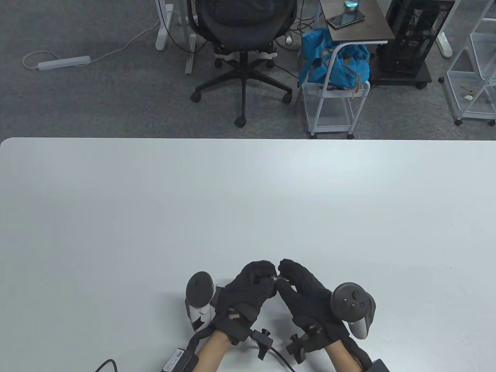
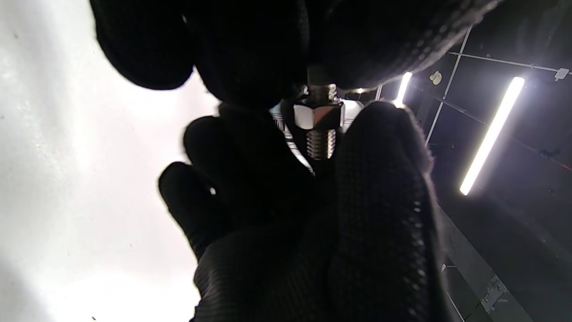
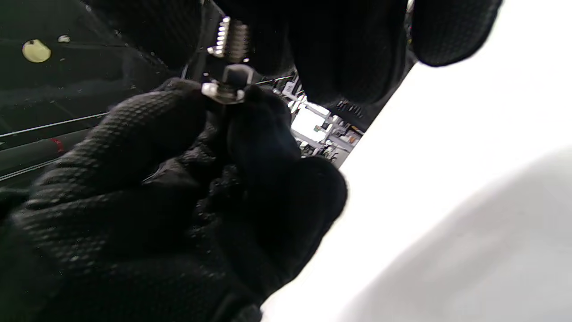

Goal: Unscrew nut from screw

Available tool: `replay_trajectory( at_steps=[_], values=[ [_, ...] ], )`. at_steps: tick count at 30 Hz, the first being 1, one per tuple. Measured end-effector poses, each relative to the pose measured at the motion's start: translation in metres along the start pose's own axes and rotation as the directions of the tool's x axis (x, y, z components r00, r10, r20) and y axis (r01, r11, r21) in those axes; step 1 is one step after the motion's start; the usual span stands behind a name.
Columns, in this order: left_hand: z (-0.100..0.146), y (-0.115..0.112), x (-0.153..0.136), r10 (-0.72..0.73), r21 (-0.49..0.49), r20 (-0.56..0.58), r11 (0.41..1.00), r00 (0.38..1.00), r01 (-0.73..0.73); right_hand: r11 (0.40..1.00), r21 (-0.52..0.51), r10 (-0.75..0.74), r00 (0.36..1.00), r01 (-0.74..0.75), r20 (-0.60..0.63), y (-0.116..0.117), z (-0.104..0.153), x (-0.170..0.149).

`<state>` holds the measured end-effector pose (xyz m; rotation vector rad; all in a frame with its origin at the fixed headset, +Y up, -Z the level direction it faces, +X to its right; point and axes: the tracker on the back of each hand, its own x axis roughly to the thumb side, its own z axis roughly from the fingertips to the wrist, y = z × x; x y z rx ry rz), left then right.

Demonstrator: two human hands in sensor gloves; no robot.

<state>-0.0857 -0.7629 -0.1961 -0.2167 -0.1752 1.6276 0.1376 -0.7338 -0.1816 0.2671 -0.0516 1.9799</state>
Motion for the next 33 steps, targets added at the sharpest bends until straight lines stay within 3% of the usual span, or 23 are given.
replay_trajectory(
  at_steps=[16, 19, 26, 33],
  values=[
    [0.0, 0.0, 0.0, -0.022, -0.013, -0.006, 1.0, 1.0, 0.022, 1.0, 0.023, -0.022, 0.997, 0.02, 0.072, -0.002, -0.002, 0.006],
    [0.0, 0.0, 0.0, -0.003, -0.005, -0.01, 1.0, 1.0, 0.003, 0.998, 0.057, -0.039, 0.997, 0.036, 0.063, -0.002, -0.003, 0.006],
    [-0.001, -0.002, 0.001, -0.028, -0.015, 0.01, 0.999, 1.0, 0.028, 0.999, 0.03, -0.011, 0.999, 0.012, -0.031, 0.0, -0.002, -0.003],
    [-0.001, -0.001, 0.001, -0.028, -0.011, 0.003, 1.0, 1.0, 0.028, 0.999, 0.041, 0.009, 1.0, -0.008, -0.001, 0.0, -0.003, 0.002]
  ],
)
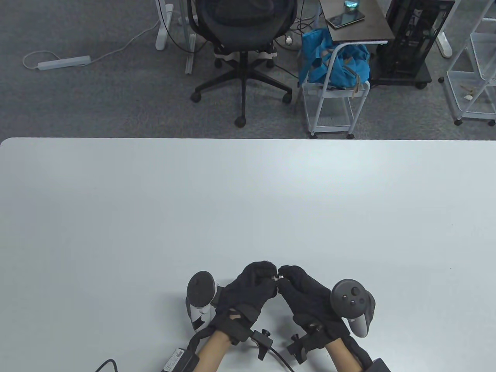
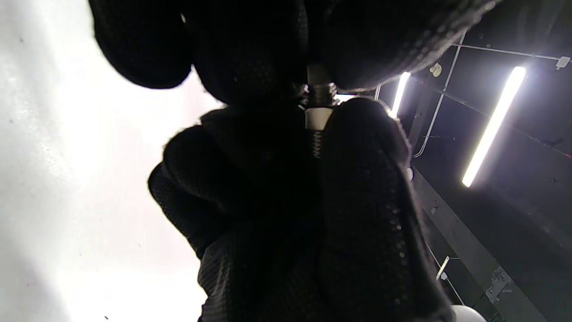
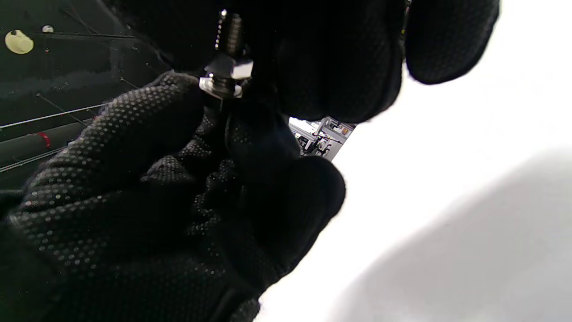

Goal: Unscrew nut from screw

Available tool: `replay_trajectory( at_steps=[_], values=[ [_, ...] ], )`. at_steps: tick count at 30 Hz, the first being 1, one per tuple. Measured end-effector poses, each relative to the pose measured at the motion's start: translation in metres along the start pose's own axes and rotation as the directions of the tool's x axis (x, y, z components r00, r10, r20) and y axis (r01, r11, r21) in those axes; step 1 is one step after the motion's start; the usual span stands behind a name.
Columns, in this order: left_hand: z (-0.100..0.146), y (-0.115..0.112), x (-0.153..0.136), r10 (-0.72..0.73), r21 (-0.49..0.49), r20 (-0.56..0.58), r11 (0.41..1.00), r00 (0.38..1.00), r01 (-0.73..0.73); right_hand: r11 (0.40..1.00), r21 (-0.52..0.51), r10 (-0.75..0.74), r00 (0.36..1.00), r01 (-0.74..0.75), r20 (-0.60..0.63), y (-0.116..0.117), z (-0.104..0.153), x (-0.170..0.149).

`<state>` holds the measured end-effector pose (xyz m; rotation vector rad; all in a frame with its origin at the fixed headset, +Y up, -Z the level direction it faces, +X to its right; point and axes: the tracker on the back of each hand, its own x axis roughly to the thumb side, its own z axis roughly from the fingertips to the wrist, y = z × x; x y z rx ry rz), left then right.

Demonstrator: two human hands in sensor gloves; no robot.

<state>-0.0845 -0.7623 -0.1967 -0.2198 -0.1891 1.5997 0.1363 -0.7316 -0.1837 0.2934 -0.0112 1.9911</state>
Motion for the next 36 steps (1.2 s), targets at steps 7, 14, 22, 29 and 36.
replay_trajectory(
  at_steps=[7, 14, 22, 29, 36],
  values=[
    [0.0, 0.0, 0.0, 0.002, 0.002, -0.003, 1.0, 1.0, -0.002, 1.0, -0.008, -0.011, 0.998, 0.011, 0.06, -0.002, 0.0, 0.005],
    [0.0, 0.0, 0.0, 0.011, 0.008, -0.001, 1.0, 1.0, -0.011, 0.999, 0.009, -0.037, 0.999, 0.037, 0.016, -0.001, 0.001, 0.001],
    [0.0, 0.0, 0.0, -0.005, 0.001, 0.003, 1.0, 1.0, 0.005, 0.999, -0.017, -0.035, 0.999, 0.035, -0.017, -0.001, 0.0, -0.002],
    [0.0, 0.0, 0.0, -0.002, 0.002, 0.0, 1.0, 1.0, 0.002, 0.999, -0.043, -0.017, 0.999, 0.019, 0.04, -0.003, 0.001, 0.003],
    [0.001, 0.001, 0.0, 0.013, 0.015, -0.002, 1.0, 1.0, -0.013, 0.998, -0.008, -0.058, 0.998, 0.058, 0.0, -0.002, 0.001, -0.001]
  ],
)
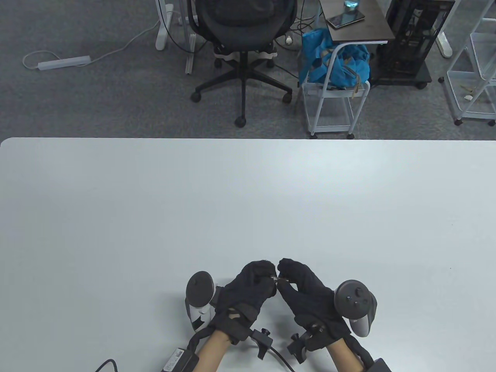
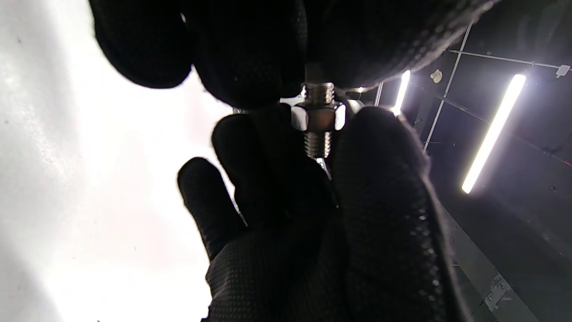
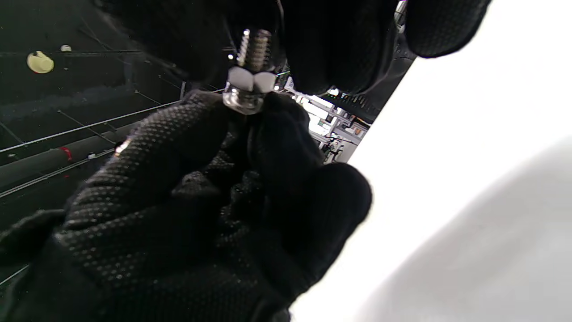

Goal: Unscrew nut from screw

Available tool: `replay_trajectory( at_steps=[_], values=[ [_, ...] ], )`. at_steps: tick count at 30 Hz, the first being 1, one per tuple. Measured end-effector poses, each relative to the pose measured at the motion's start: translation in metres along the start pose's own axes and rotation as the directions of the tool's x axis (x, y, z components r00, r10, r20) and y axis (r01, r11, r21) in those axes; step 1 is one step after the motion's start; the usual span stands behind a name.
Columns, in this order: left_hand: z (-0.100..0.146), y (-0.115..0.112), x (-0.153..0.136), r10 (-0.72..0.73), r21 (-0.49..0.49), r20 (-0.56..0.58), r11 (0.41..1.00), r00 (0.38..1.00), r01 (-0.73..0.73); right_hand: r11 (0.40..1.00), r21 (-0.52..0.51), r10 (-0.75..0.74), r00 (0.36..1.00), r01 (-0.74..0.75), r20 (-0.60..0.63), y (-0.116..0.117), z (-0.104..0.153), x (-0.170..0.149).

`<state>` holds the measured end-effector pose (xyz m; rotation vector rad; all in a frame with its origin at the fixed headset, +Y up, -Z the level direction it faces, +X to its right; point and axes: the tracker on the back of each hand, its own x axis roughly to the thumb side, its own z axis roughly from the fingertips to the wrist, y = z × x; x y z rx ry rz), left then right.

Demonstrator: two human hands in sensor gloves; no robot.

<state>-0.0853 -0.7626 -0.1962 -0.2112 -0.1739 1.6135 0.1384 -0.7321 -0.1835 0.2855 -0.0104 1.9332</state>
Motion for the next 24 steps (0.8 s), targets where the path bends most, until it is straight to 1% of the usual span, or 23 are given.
replay_trajectory(
  at_steps=[2, 4, 11, 14, 16, 18, 20, 24],
  values=[
    [-0.0003, 0.0, 0.0, -0.002, -0.003, 0.002, 1.0, 1.0, 0.002, 1.0, -0.004, 0.016, 0.999, -0.016, -0.033, 0.0005, 0.0003, -0.0026],
    [-0.0003, 0.0, -0.0001, -0.002, -0.004, 0.003, 1.0, 1.0, 0.002, 1.0, -0.006, 0.024, 0.999, -0.024, -0.035, 0.0012, 0.0, -0.0038],
    [-0.0001, 0.0003, -0.0002, 0.005, 0.0, -0.001, 1.0, 1.0, -0.005, 0.999, -0.012, 0.034, 0.999, -0.034, 0.03, 0.0006, -0.0005, 0.0028],
    [0.0, 0.0006, 0.0001, 0.014, 0.002, -0.001, 1.0, 1.0, -0.014, 1.0, 0.004, 0.004, 0.999, -0.004, 0.043, -0.0002, -0.0005, 0.0045],
    [0.0, 0.0008, 0.0, 0.017, 0.003, -0.001, 1.0, 1.0, -0.017, 1.0, 0.012, 0.0, 1.0, 0.0, 0.03, -0.0001, -0.0007, 0.0034],
    [0.0, 0.0006, -0.0001, 0.011, 0.001, 0.0, 1.0, 1.0, -0.011, 1.0, 0.019, 0.015, 1.0, -0.015, -0.011, 0.0008, 0.0001, -0.0001],
    [-0.0001, 0.0006, 0.0, 0.005, -0.002, 0.003, 1.0, 1.0, -0.005, 1.0, 0.006, 0.019, 0.999, -0.019, -0.034, 0.0014, 0.0003, -0.004],
    [-0.0003, 0.0007, -0.0005, -0.002, 0.0, 0.008, 1.0, 1.0, 0.002, 1.0, 0.011, 0.003, 0.999, -0.002, -0.035, 0.0021, -0.0003, -0.0038]
  ],
)
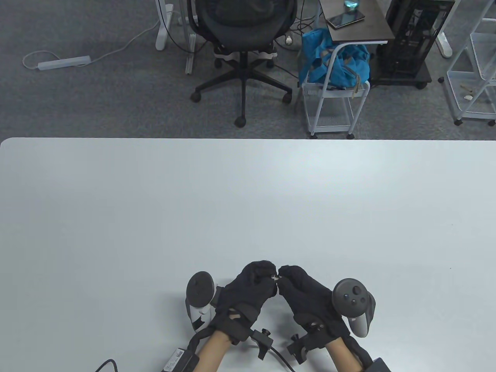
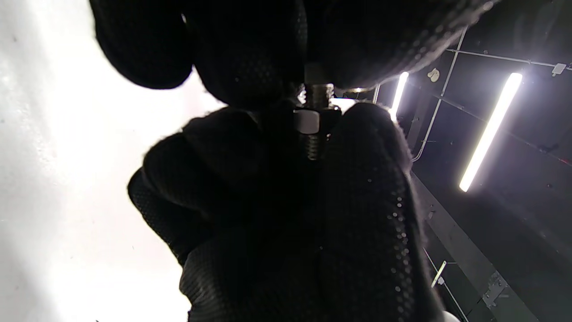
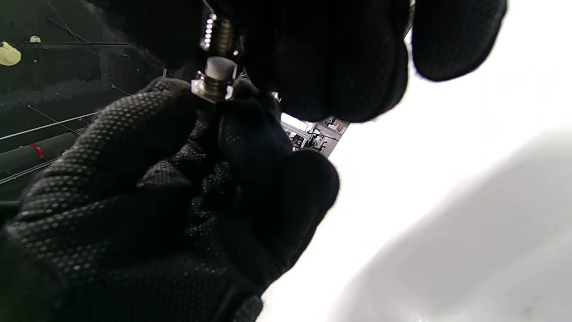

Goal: Unscrew nut from screw

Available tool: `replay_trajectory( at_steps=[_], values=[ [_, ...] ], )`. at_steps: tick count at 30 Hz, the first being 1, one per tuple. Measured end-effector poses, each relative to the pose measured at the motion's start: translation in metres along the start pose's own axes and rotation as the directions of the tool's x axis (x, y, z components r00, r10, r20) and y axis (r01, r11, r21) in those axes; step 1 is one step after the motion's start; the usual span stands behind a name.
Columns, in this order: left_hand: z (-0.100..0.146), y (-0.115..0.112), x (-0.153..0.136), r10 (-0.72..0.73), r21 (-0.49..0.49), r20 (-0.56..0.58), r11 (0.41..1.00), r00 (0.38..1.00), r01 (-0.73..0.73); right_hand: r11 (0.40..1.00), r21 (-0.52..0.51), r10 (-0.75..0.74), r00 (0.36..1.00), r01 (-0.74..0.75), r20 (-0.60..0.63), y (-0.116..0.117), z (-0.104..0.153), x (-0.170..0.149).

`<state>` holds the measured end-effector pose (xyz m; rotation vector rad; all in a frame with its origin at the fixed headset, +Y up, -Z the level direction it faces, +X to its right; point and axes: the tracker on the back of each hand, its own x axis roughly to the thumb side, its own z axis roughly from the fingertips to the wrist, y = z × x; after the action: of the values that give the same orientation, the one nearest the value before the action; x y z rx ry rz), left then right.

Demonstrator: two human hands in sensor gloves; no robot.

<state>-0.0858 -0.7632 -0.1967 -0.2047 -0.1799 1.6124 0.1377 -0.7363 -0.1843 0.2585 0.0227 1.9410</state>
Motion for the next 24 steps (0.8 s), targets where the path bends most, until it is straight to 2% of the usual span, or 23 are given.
replay_trajectory(
  at_steps=[8, 17, 24],
  values=[
    [0.0002, 0.0001, 0.0, 0.017, 0.005, -0.005, 1.0, 1.0, -0.017, 1.0, 0.001, -0.001, 0.998, 0.001, 0.066, -0.002, -0.0007, 0.0064],
    [0.0001, -0.0002, -0.0002, 0.006, -0.005, 0.0, 1.0, 1.0, -0.006, 0.999, -0.031, -0.01, 1.0, 0.01, -0.006, -0.0019, -0.0002, -0.0016],
    [0.0005, -0.0001, 0.0001, 0.004, -0.003, 0.017, 1.0, 1.0, -0.004, 0.999, -0.035, -0.029, 0.998, 0.031, 0.062, -0.0014, -0.0003, 0.0032]
  ],
)
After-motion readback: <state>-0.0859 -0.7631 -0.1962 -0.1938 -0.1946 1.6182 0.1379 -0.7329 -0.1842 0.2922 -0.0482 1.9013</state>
